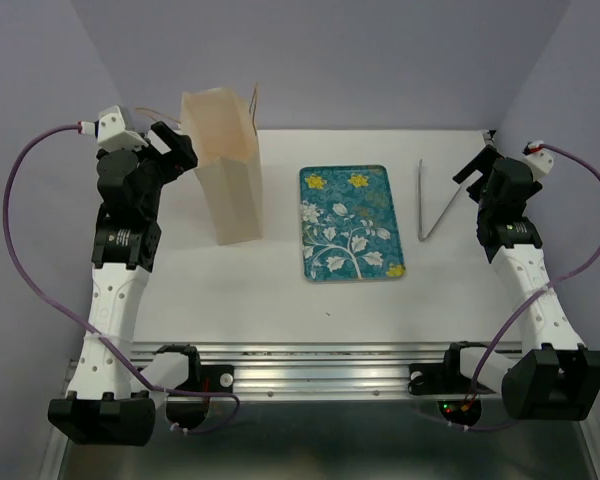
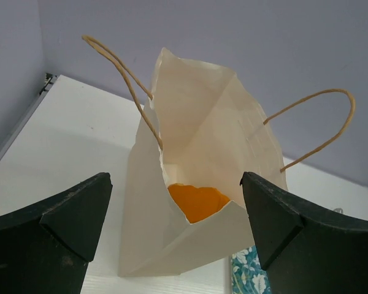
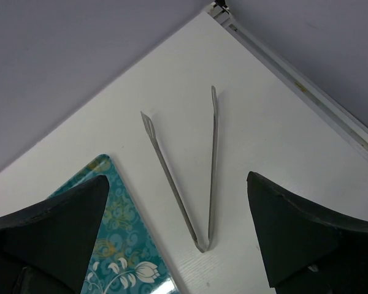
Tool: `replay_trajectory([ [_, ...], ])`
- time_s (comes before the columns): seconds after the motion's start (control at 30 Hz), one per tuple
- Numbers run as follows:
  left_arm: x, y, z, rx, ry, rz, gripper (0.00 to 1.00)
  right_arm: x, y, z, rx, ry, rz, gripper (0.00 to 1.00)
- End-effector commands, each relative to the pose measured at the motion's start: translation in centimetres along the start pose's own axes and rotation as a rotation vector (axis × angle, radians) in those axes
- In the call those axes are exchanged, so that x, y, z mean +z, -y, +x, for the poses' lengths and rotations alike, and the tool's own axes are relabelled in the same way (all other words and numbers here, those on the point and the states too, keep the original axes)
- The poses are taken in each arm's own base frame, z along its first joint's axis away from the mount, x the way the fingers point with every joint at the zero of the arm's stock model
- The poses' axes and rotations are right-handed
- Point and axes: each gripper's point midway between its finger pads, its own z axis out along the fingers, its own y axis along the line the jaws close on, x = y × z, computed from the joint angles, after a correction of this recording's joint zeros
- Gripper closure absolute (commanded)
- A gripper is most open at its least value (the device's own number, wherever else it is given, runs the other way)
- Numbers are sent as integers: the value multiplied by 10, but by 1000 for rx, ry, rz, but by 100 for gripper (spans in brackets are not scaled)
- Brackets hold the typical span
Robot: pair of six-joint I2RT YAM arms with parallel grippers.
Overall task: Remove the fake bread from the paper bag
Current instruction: Pick up the paper bag from the center of the board.
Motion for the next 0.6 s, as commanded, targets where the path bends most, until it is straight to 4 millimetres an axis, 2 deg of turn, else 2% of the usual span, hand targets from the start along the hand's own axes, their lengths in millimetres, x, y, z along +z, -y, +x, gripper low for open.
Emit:
replay_trajectory([
  [0.0, 1, -5, -9, -20, 46, -31, 1, -6, -6, -22, 38, 62, -16, 0],
  [0.33, 8, -12, -2, -25, 19, -71, 1, -14, -22, -13, 24, 68, -157, 0],
  [0.57, 37, -11, 9, -4, -56, -86, 1, -11, -29, -3, 21, 33, -196, 0],
])
